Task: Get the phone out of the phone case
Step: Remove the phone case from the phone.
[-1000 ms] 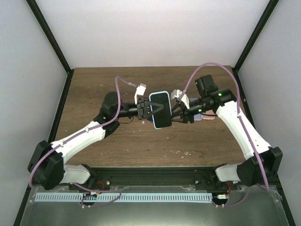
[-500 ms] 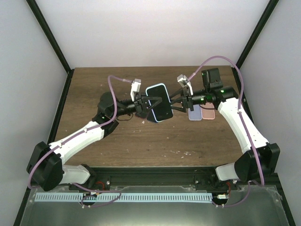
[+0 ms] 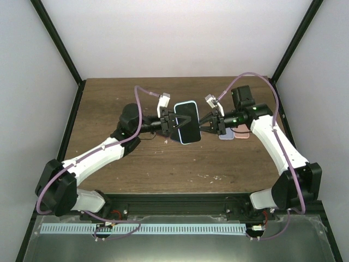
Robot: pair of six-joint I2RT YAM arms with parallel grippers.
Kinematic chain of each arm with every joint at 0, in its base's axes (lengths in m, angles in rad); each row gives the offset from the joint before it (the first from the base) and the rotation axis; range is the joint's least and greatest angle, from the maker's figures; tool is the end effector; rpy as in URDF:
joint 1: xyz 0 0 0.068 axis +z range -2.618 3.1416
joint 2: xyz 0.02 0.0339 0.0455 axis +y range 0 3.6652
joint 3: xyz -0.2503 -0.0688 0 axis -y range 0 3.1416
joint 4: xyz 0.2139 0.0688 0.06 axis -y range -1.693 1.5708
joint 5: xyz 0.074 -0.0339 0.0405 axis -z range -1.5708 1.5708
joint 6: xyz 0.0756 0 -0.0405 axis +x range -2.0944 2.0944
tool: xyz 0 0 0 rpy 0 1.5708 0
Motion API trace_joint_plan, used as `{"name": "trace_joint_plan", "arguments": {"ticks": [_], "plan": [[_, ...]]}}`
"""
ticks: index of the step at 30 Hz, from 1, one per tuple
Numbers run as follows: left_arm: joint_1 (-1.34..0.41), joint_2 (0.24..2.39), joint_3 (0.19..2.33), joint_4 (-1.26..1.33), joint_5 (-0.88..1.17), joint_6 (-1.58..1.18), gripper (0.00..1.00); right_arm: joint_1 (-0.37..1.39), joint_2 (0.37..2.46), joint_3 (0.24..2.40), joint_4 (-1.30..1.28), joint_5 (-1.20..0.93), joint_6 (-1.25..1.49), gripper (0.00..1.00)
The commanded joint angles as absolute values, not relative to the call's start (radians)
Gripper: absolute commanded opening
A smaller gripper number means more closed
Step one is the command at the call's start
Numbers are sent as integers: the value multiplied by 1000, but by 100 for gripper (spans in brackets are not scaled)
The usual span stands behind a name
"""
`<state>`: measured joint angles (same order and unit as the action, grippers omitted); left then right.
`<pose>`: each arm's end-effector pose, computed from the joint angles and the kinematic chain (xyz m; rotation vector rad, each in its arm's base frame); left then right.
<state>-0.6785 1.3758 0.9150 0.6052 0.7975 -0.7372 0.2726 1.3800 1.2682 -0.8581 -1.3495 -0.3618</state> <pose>0.2115 -0.2400 0.3359 0.7096 1.5726 -1.6623 0.2142 0.1365 0.3203 -1.1074 1.7657 1.5889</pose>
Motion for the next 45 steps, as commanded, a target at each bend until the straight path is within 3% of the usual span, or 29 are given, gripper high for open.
{"name": "trace_joint_plan", "arguments": {"ticks": [1, 10, 15, 16, 25, 31, 33, 38, 45], "plan": [[-790, 1431, 946, 322, 842, -690, 5, 326, 1426, 1274, -749, -1516, -342, 2], [-765, 1305, 983, 51, 378, -524, 54, 287, 1358, 1151, -585, -1326, -174, 1], [-797, 1187, 934, 2, 126, -444, 70, 261, 1352, 1229, -648, -1248, -146, 1], [-816, 1169, 937, -16, 75, -415, 82, 259, 1357, 1254, -678, -1238, -144, 1], [-1150, 1126, 948, 18, -503, -74, 84, 256, 1501, 1380, -847, -1297, -134, 1], [-1279, 1312, 1031, -8, -752, 45, 78, 253, 1403, 1278, -673, -735, 122, 1], [-1294, 1366, 1057, -40, -780, 44, 77, 253, 1393, 1263, -690, -572, 218, 1], [-1292, 1436, 1091, -118, -762, -51, 77, 251, 1388, 1154, -684, -637, 296, 1], [-1216, 1458, 1018, -77, -555, -228, 72, 250, 1378, 985, -678, -515, 408, 1]]}}
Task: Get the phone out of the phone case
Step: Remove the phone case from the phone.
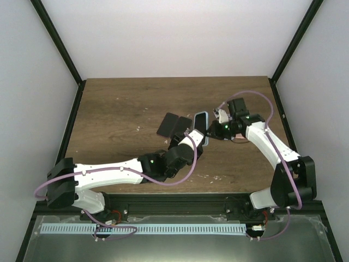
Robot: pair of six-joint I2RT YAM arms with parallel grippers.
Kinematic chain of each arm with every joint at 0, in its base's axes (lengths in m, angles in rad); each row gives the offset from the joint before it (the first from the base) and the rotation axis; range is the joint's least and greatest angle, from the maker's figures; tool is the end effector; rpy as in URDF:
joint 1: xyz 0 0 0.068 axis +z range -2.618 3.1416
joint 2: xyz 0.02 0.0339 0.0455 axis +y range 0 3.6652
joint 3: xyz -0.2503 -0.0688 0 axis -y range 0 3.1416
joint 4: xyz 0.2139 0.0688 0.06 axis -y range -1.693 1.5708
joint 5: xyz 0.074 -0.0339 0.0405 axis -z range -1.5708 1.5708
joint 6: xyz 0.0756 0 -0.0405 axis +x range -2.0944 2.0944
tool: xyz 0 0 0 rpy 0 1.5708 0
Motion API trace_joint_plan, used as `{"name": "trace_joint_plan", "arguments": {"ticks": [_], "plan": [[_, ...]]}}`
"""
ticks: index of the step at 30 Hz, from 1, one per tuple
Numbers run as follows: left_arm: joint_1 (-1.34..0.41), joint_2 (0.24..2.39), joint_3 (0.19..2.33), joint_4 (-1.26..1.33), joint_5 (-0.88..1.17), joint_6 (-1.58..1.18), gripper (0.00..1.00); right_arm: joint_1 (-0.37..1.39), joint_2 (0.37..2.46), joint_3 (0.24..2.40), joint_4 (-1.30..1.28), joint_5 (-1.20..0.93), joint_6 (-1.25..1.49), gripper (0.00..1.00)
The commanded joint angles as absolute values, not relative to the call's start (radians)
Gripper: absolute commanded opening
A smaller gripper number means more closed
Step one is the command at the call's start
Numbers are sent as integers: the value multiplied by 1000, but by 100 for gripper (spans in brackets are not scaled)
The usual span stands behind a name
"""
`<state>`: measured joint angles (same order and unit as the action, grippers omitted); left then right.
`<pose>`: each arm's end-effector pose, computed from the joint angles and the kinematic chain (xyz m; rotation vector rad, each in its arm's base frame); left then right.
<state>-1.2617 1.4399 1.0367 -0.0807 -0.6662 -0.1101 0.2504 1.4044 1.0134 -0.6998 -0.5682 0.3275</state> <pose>0.1436 -0.2961 0.2708 0.7053 1.8197 -0.2195 0.2445 0.1045 0.2121 -0.0885 2.6975 0.9412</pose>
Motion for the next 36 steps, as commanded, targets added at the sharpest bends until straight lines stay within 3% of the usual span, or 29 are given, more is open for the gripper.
{"name": "trace_joint_plan", "arguments": {"ticks": [1, 19, 26, 36], "plan": [[-1213, 1470, 1016, -79, -540, -233, 72, 250, 1380, 974, -678, -519, 413, 1], [-1198, 1691, 981, 112, -342, -258, 62, 247, 1525, 980, -671, -491, 417, 1], [-1194, 1785, 1037, 96, -397, -280, 51, 245, 1513, 976, -676, -511, 394, 1], [-1184, 1851, 1070, 128, -362, -229, 51, 244, 1507, 968, -675, -539, 381, 1]]}}
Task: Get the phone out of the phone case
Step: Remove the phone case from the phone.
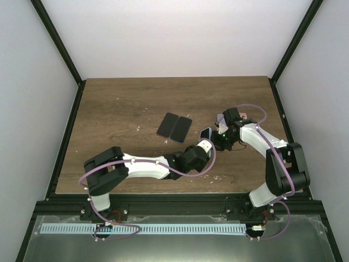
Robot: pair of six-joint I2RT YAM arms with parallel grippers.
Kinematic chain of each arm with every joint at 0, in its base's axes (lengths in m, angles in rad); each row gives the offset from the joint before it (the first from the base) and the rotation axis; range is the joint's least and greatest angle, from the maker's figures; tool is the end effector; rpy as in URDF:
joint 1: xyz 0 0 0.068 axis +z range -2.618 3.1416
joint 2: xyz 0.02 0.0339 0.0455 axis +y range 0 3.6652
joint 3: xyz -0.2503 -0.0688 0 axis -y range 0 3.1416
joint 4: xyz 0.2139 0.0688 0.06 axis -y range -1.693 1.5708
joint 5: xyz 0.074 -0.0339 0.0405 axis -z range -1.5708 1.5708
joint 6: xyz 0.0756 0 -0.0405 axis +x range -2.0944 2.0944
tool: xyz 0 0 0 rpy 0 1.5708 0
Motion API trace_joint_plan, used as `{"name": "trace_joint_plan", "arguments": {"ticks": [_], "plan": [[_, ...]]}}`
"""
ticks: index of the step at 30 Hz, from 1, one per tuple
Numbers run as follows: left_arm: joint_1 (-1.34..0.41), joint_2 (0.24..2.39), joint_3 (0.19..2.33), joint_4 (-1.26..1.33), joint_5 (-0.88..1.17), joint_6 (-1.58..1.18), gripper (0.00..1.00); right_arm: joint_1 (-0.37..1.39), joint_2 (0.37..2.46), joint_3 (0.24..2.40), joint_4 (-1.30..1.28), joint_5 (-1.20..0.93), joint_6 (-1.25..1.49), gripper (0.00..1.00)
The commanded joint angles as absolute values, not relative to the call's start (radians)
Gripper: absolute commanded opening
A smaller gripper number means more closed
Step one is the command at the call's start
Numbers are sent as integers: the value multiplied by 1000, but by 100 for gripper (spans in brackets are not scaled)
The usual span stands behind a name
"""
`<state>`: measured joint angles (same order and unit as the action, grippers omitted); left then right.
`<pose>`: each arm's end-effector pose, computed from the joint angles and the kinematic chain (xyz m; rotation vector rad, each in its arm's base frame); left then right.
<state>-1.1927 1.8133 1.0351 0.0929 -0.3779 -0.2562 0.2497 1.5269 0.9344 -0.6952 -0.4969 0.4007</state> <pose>0.1685 -0.3487 0.1577 0.8211 2.0689 -0.3791 0.2423 0.0990 0.1590 0.1150 2.9188 0.8347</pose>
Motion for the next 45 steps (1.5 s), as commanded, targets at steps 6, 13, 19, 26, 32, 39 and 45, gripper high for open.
{"name": "trace_joint_plan", "arguments": {"ticks": [6, 13, 19, 26, 32, 39, 45], "plan": [[-1186, 1898, 1142, 47, -444, -161, 43, 242, 1500, 970, -680, -556, 374, 1], [-1184, 1894, 1104, 31, -558, -108, 33, 238, 1492, 971, -683, -589, 354, 1], [-1187, 1923, 1114, 2, -663, -73, 35, 239, 1483, 951, -669, -652, 345, 1], [-1188, 1932, 1117, 17, -761, -39, 22, 237, 1475, 950, -667, -679, 342, 1], [-1189, 1882, 1094, 25, -785, -63, 0, 232, 1457, 939, -652, -645, 351, 1], [-1167, 1795, 1093, -23, -763, -184, 0, 224, 1416, 919, -614, -566, 350, 1], [-1084, 1665, 1053, -47, -628, -375, 0, 225, 1365, 871, -523, -447, 271, 1]]}}
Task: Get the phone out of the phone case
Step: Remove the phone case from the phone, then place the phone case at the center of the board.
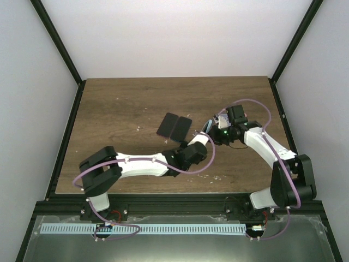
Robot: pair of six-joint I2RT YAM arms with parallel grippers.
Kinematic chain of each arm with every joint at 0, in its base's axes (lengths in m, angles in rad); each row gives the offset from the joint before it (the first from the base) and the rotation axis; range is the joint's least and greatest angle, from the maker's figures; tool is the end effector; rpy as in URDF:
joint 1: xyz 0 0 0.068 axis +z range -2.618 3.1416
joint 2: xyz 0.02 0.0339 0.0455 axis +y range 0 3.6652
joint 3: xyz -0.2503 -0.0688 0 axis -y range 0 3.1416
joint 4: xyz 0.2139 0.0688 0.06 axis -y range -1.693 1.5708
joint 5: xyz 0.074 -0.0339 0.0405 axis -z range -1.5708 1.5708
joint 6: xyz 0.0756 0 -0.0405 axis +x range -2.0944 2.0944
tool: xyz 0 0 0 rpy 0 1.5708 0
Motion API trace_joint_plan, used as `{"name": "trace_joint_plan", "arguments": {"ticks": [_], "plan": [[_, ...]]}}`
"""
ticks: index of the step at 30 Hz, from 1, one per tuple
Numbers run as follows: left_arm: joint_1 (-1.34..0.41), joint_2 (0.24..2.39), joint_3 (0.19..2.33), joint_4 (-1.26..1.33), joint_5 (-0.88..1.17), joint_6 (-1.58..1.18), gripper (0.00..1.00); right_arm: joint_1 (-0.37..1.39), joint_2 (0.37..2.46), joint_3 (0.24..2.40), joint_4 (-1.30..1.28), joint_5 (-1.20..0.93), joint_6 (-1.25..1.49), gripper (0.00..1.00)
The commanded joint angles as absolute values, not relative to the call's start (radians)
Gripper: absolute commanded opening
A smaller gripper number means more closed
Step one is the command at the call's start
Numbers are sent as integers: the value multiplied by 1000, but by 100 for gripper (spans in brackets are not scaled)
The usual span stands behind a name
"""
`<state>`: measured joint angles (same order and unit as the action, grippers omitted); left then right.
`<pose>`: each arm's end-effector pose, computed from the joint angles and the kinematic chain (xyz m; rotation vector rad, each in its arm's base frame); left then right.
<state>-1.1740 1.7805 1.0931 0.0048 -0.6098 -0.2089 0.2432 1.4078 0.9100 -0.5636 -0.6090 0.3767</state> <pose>0.1872 -0.3347 0.1832 0.6938 2.0000 -0.1276 0.2442 0.1051 0.1923 -0.0398 2.6753 1.0099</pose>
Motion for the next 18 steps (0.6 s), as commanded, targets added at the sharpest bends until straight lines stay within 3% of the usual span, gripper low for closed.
{"name": "trace_joint_plan", "arguments": {"ticks": [1, 18], "plan": [[-1071, 1644, 1044, -46, -615, -393, 0, 225, 1359, 862, -513, -427, 257, 1], [-1031, 1239, 803, -89, -616, -497, 0, 225, 1372, 967, -507, -369, 137, 1]]}}
